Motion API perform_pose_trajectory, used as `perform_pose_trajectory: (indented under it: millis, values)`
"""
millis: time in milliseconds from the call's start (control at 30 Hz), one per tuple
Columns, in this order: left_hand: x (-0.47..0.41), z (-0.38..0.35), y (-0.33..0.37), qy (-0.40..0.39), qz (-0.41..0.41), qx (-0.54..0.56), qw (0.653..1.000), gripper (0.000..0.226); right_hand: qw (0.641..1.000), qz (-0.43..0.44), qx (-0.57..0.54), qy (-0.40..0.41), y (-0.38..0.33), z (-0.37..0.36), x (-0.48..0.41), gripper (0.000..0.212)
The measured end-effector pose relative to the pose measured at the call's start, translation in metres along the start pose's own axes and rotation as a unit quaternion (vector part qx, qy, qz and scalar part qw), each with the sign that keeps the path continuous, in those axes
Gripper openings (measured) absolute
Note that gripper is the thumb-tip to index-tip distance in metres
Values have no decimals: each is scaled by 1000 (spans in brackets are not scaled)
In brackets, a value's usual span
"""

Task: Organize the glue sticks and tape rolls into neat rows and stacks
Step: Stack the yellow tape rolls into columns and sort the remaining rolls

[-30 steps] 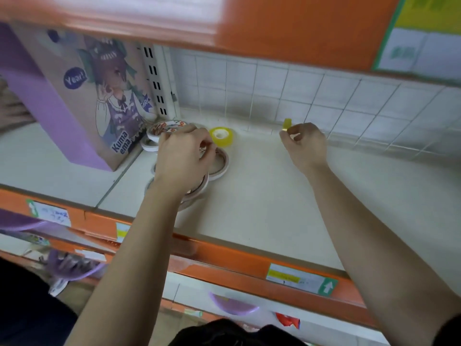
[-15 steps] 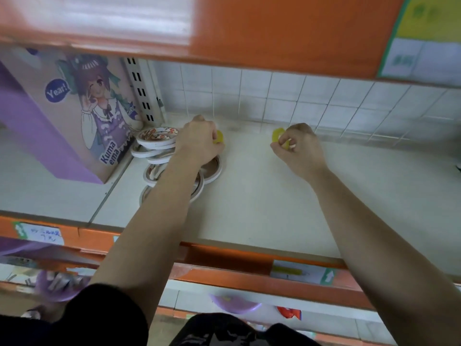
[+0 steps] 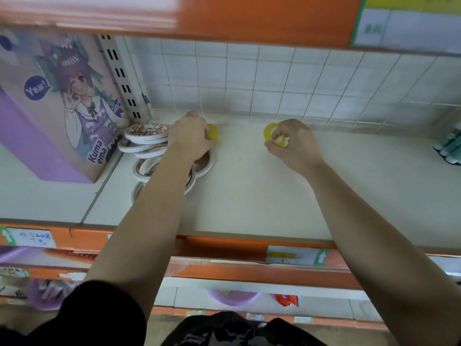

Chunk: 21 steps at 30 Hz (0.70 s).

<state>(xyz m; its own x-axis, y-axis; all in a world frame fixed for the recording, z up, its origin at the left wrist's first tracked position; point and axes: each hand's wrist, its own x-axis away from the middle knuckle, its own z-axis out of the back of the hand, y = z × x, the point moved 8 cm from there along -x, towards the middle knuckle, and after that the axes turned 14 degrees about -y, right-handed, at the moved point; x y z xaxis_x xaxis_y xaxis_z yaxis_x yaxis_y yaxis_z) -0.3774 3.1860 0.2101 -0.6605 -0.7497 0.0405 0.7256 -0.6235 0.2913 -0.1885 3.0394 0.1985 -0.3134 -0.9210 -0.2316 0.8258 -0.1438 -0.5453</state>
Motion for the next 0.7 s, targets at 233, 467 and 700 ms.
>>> perform_pose_trajectory:
  millis: [233, 467, 700]
  values:
    - [24, 11, 21, 44, -102, 108, 988, 21, 1000, -9, -1, 6, -6, 15, 20, 14]
    - [59, 16, 82, 82, -218, 141, 962, 29, 996, 24, 2, 81, -5, 48, 70, 30]
    - [91, 2, 173, 90, -302, 152, 937, 35, 985, -10, 12, 170, 22, 112, 141, 24]
